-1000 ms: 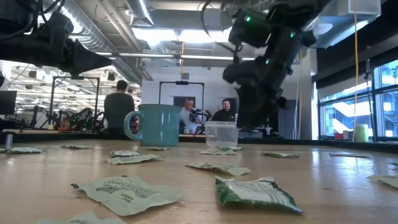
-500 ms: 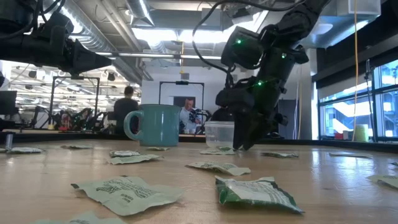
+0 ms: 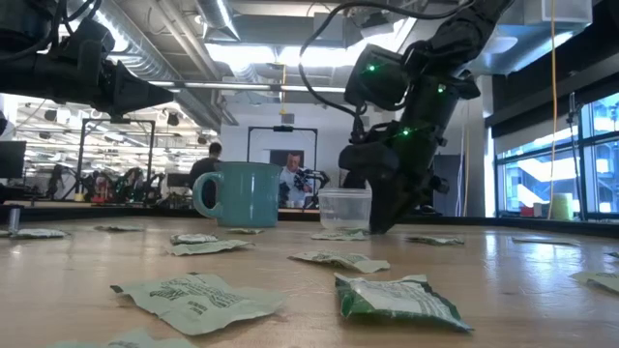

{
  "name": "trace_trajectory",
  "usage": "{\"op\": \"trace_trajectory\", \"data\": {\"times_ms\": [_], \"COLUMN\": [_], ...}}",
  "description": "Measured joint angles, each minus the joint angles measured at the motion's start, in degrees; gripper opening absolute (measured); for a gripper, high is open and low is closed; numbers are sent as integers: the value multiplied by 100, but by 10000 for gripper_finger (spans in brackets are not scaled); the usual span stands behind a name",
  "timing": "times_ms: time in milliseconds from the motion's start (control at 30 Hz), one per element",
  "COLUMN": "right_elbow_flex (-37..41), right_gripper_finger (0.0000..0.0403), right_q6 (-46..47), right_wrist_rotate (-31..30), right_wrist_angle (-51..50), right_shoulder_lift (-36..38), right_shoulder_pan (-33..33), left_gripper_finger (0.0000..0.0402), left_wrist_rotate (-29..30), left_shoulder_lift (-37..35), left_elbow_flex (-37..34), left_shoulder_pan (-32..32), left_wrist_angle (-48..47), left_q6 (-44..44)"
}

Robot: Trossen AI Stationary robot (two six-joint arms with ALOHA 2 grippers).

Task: Pick and place items into bin
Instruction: Put the green stevia packet into the transparent bin

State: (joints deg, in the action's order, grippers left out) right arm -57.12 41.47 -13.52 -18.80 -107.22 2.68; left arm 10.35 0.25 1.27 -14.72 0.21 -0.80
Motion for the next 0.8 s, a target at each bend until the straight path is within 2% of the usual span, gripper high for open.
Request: {"op": "trace_trajectory", "data": {"times_ms": [200, 400, 800], "right_elbow_flex": [4, 25, 26], "right_gripper_finger": [5, 3, 1], "right_q6": [-282, -425, -822], "right_wrist_rotate": [-164, -112, -322], "right_wrist_angle": [-41, -313, -602], "right_shoulder_lift": [10, 265, 1502], "right_shoulder_pan": [-10, -9, -26], "left_gripper_finger": [20, 20, 20], "left_wrist_rotate": [0, 0, 0], "left_shoulder_lift": [0, 0, 0], "left_elbow_flex": [0, -1, -1], "left_shoulder_pan": [-2, -1, 0], "left_wrist_angle": [0, -1, -2], "left_q6": [0, 0, 0]}}
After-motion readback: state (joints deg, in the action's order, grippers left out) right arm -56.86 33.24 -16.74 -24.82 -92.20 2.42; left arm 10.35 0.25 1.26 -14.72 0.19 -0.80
